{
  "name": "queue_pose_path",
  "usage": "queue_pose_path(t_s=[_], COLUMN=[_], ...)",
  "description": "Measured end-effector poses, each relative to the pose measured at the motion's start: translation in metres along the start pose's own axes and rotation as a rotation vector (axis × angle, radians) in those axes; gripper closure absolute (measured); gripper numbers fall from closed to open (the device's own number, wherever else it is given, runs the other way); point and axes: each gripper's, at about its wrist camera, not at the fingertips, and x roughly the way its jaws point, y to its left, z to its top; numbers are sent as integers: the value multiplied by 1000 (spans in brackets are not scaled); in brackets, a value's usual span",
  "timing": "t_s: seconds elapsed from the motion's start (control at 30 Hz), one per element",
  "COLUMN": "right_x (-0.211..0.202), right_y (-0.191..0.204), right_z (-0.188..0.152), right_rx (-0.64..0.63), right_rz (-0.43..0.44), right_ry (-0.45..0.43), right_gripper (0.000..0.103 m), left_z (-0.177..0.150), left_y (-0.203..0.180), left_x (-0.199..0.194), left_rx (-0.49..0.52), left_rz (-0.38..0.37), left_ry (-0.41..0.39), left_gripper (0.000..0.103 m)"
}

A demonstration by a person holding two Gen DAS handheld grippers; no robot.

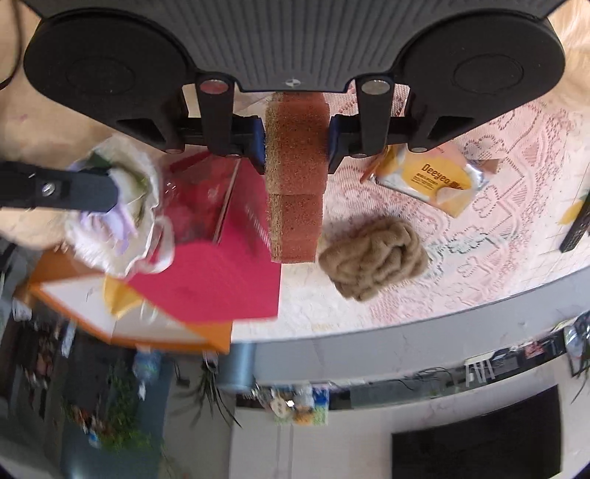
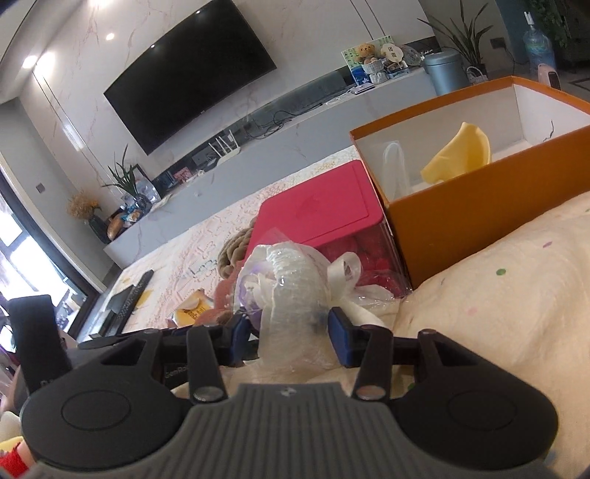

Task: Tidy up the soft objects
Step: 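Grasp the brown sponge with the left gripper while the right holds the wrapped flower, then carry sponge and flower into the box and open both grippers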

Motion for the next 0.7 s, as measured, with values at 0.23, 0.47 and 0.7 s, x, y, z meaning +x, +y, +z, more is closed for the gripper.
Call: queue_pose_path(t_s=[0.23,0.47,0.7], right_x=[-36,-81,-99], right_y=[2,-15,-57], right_z=[15,60,116], right_rx=[-19,-40,-17], right_rz=[28,21,-73], right_ry=[-101,-247,-311], right_gripper=[58,58,58], left_z=[28,78,136], left_y=[-16,-50,-92], left_x=[-56,-68,-32], left_rx=[-29,13,43], left_rz=[-27,-136,-259], left_ry=[-135,-219,-220], left_gripper=[68,68,68])
